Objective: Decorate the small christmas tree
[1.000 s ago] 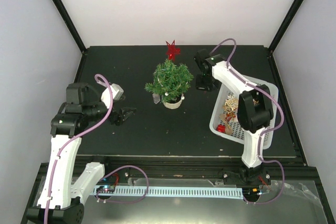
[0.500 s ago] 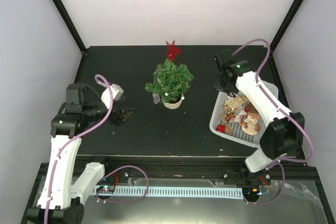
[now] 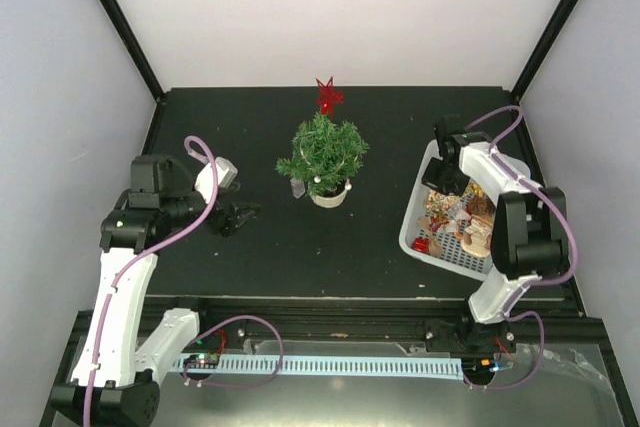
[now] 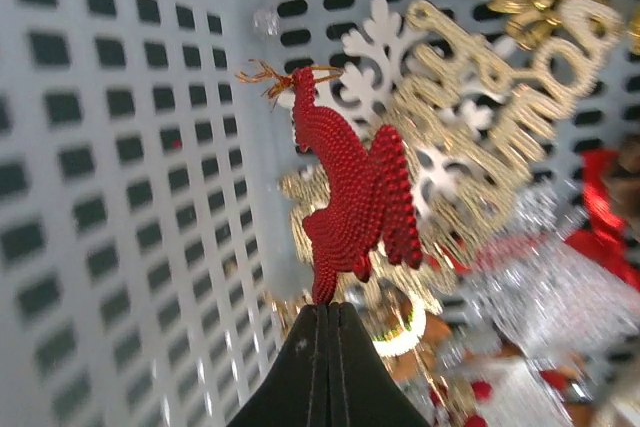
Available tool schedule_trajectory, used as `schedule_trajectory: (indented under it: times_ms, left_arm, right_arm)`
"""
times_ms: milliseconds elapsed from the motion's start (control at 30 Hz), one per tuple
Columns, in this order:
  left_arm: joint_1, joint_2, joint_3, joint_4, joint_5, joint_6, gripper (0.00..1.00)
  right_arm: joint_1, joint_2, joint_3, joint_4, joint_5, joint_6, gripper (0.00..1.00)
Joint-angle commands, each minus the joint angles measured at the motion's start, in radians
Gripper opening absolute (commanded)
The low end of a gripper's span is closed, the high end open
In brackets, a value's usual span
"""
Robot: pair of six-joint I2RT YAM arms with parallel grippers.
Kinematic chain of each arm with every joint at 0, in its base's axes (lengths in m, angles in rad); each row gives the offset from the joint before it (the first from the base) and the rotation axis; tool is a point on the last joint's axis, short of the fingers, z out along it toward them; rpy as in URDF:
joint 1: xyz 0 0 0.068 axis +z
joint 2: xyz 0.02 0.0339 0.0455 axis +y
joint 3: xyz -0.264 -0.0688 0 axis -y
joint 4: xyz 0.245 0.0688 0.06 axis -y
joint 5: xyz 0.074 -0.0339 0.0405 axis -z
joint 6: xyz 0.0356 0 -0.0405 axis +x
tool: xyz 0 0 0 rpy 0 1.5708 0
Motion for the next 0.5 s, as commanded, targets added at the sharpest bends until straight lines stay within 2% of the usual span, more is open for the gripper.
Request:
schedule_trajectory:
  times_ms: [0, 167, 467]
  left_arm:
    - [0.0, 0.016, 0.008, 0.007, 0.002, -0.003, 0.84]
    - [0.003, 0.028, 0.009, 0.005, -0.008, -0.007, 0.85]
    - [0.002, 0.016, 0.057, -0.049, -0.083, 0.002, 0.85]
  right_arm:
    - [-0.037, 0.101, 0.048, 0.119, -0.077, 0.027, 0.01]
    - [-0.041, 0.168, 0.039, 0.186, -0.107, 0.061, 0.03]
    - [0.036, 0.054, -0.102, 0.249, -0.061, 0.053, 0.29]
